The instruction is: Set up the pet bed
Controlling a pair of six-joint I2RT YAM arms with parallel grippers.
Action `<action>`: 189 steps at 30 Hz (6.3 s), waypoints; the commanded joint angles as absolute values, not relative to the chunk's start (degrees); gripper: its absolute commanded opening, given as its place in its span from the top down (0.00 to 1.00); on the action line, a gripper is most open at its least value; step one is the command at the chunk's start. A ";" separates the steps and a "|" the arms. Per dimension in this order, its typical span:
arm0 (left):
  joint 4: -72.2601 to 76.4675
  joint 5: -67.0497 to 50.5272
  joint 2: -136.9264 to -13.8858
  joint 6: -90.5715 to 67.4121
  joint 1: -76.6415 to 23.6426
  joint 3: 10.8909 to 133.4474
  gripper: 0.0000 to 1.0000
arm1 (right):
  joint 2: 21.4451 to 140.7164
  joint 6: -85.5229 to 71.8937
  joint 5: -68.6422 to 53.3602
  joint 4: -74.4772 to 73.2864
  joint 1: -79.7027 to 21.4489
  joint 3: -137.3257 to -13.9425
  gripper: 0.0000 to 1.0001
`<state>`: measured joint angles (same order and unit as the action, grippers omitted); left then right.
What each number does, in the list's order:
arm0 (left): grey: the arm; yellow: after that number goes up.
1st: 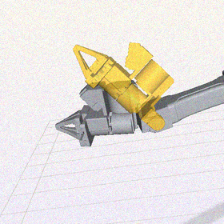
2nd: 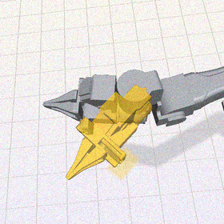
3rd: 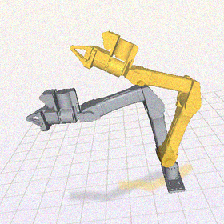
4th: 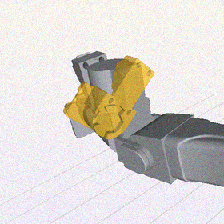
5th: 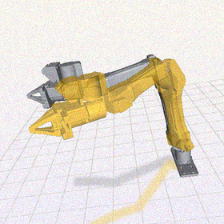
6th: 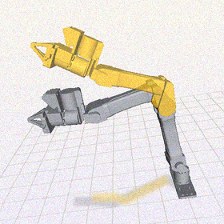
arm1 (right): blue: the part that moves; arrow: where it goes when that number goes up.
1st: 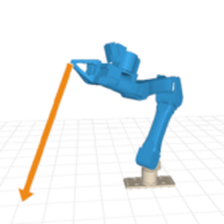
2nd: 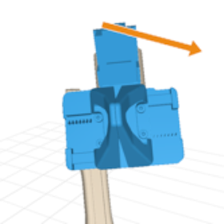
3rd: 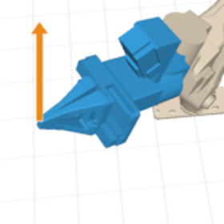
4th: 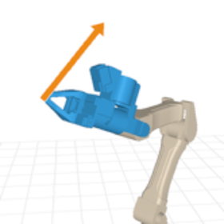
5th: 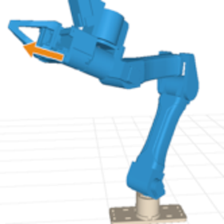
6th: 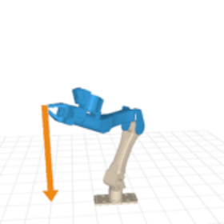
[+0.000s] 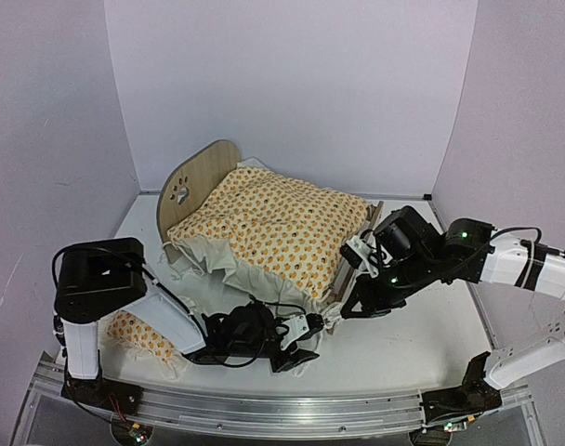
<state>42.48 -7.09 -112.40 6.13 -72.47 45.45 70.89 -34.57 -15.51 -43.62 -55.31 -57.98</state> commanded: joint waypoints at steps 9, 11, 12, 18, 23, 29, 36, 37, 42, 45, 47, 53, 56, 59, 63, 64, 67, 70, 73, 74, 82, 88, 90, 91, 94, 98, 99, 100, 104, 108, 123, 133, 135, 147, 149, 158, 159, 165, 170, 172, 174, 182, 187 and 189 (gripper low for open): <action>61.64 1.93 -121.57 9.73 -72.00 51.08 0.51 | 69.41 -34.01 -17.02 -39.20 -56.03 -57.44 1.00; 63.77 0.27 -122.80 9.67 -71.92 51.71 0.50 | 69.48 -33.90 -17.02 -39.15 -56.07 -57.18 1.00; 64.07 0.23 -123.31 9.52 -71.93 52.28 0.50 | 69.39 -33.91 -17.11 -39.19 -56.08 -57.07 1.00; 64.16 0.57 -124.43 10.06 -71.53 53.46 0.65 | 67.77 -34.34 -16.94 -39.27 -56.24 -57.56 1.00; 63.69 8.29 -116.93 10.52 -71.32 42.47 0.93 | 66.19 -34.09 -14.99 -41.67 -56.21 -56.63 1.00; 61.09 12.79 -106.20 9.53 -71.28 32.92 1.00 | 65.32 -34.25 -7.92 -45.51 -56.16 -58.36 1.00; 58.52 13.03 -108.31 7.16 -70.36 33.50 1.00 | 66.58 -31.93 19.60 -47.37 -51.29 -63.84 1.00; 55.96 13.49 -109.50 5.88 -69.68 34.81 1.00 | 66.93 -30.82 20.99 -47.24 -48.84 -64.23 1.00; 46.54 14.02 -108.52 0.61 -65.12 38.08 1.00 | 69.35 -23.84 18.49 -42.86 -39.78 -65.15 1.00; 44.52 13.05 -106.04 -1.70 -63.37 37.41 1.00 | 69.31 -21.26 17.82 -42.77 -35.11 -64.55 1.00; 41.93 13.31 -104.44 -2.03 -63.28 37.73 1.00 | 67.06 -20.29 19.73 -42.67 -33.21 -64.25 1.00; 28.99 14.75 -99.08 -0.18 -63.28 38.00 1.00 | 61.40 -16.25 21.33 -43.67 -31.88 -65.08 1.00; 28.52 11.51 -96.49 1.23 -63.28 34.85 1.00 | 60.34 -12.16 11.69 -43.16 -31.78 -63.77 1.00; 28.65 -5.00 -95.21 6.64 -63.40 35.31 1.00 | 58.27 -4.79 -20.21 -40.27 -31.86 -60.38 1.00; 28.69 -15.20 -97.27 9.28 -63.81 39.73 0.96 | 59.74 -3.37 -44.01 -47.93 -32.03 -54.36 1.00; 28.76 -15.65 -97.97 9.09 -63.80 40.86 0.92 | 58.82 -3.88 -48.71 -47.67 -32.86 -50.65 1.00; 29.07 -17.06 -97.08 7.68 -63.66 41.28 0.74 | 54.32 -14.34 -43.53 -38.40 -44.61 -45.39 0.96; 28.98 -17.79 -90.18 4.74 -63.35 37.65 0.62 | 59.59 -20.01 -47.72 -32.80 -48.91 -42.50 0.94; 26.83 -13.10 -77.93 -1.74 -62.53 33.09 0.58 | 65.04 -17.84 -39.62 -38.87 -49.45 -44.91 0.78; 22.72 -10.99 -73.96 -4.27 -62.06 32.87 0.56 | 64.81 -17.67 -34.09 -40.34 -49.45 -47.26 0.63; -17.79 9.73 -63.05 -26.29 -49.99 50.26 0.39 | 65.06 -15.21 -2.98 -36.62 -48.26 -57.00 0.15; -10.99 -6.50 -65.64 -39.68 -32.86 46.56 0.39 | 73.63 -8.37 -16.82 -22.30 -49.82 -59.83 0.15; -6.25 -5.77 -65.80 -43.45 -31.83 44.07 0.40 | 77.05 -7.92 -17.35 -22.06 -50.01 -62.12 0.15; -4.55 -4.80 -65.54 -45.36 -31.70 42.70 0.40 | 78.25 -7.72 -17.18 -22.04 -50.03 -62.75 0.16; 5.87 -3.66 -65.26 -52.59 -31.47 37.29 0.36 | 80.58 -6.87 -17.23 -21.87 -50.18 -63.88 0.15; 12.32 -6.60 -70.71 -58.20 -31.46 36.94 0.36 | 82.33 -7.15 -17.32 -20.94 -50.45 -65.68 0.16; 14.45 -7.42 -71.83 -59.02 -31.46 36.72 0.36 | 82.42 -7.31 -17.31 -20.51 -50.47 -65.81 0.16; 15.74 -7.31 -72.66 -59.77 -31.46 36.54 0.36 | 82.46 -7.48 -17.42 -20.08 -50.56 -65.78 0.16; 20.98 -5.20 -72.60 -57.23 -31.46 35.10 0.38 | 82.70 -7.77 -17.72 -19.43 -50.88 -65.46 0.16; 22.15 -3.93 -73.21 -52.93 -31.26 34.99 0.72 | 83.58 -8.64 -14.93 -18.99 -51.13 -65.09 0.16; 0.44 13.99 -84.51 -27.35 -28.94 41.07 1.00 | 100.78 -14.88 -5.87 -17.90 -53.43 -74.41 0.55; -2.19 26.57 -91.06 -25.16 -28.32 46.25 1.00 | 100.64 -19.50 7.95 -17.58 -52.22 -68.84 0.68; -0.48 27.69 -90.00 -24.14 -28.33 46.32 1.00 | 100.43 -18.14 6.67 -17.61 -52.07 -69.17 0.68; -35.59 9.19 -64.58 -40.90 -27.89 44.68 0.20 | 84.03 -11.54 -13.36 -18.01 -50.54 -65.72 0.32; -41.21 4.50 -61.53 -48.77 -27.51 44.35 0.18 | 84.16 -10.71 -13.83 -17.87 -49.50 -65.64 0.31; -41.88 -4.42 -51.15 -87.88 -27.43 34.71 0.18 | 82.35 -8.77 -15.61 -15.10 -49.23 -63.25 0.32; -42.38 -4.03 -51.65 -90.39 -27.42 33.99 0.22 | 81.30 -8.64 -14.74 -15.10 -49.30 -62.64 0.32; -51.08 -5.50 -54.77 -108.74 -27.42 30.42 0.37 | 74.76 -8.80 -9.07 -15.10 -49.28 -57.49 0.30; -48.05 1.81 -57.64 -112.38 -26.83 30.00 0.19 | 72.51 -8.76 -7.98 -15.12 -49.25 -56.15 0.30; -47.18 3.33 -62.66 -110.03 -26.81 31.47 0.17 | 71.85 -8.74 -7.55 -15.11 -49.28 -55.65 0.30; -47.00 5.03 -67.90 -107.09 -26.74 33.69 0.23 | 71.55 -8.74 -7.51 -15.12 -49.20 -55.28 0.30; -59.49 16.57 -64.68 -99.81 -26.63 44.24 0.81 | 69.09 -9.07 -6.69 -15.56 -49.26 -55.07 0.30; -66.22 29.91 -56.41 -87.72 -26.50 57.28 1.00 | 68.39 -8.47 -5.47 -15.48 -49.24 -55.11 0.30; -65.87 35.26 -56.06 -78.61 -26.54 64.79 1.00 | 68.25 -8.07 -5.10 -15.35 -49.29 -54.98 0.30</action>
<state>-61.56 20.36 -58.96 -94.32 -26.89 51.92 69.97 -9.45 -6.81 -17.50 -49.21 -55.18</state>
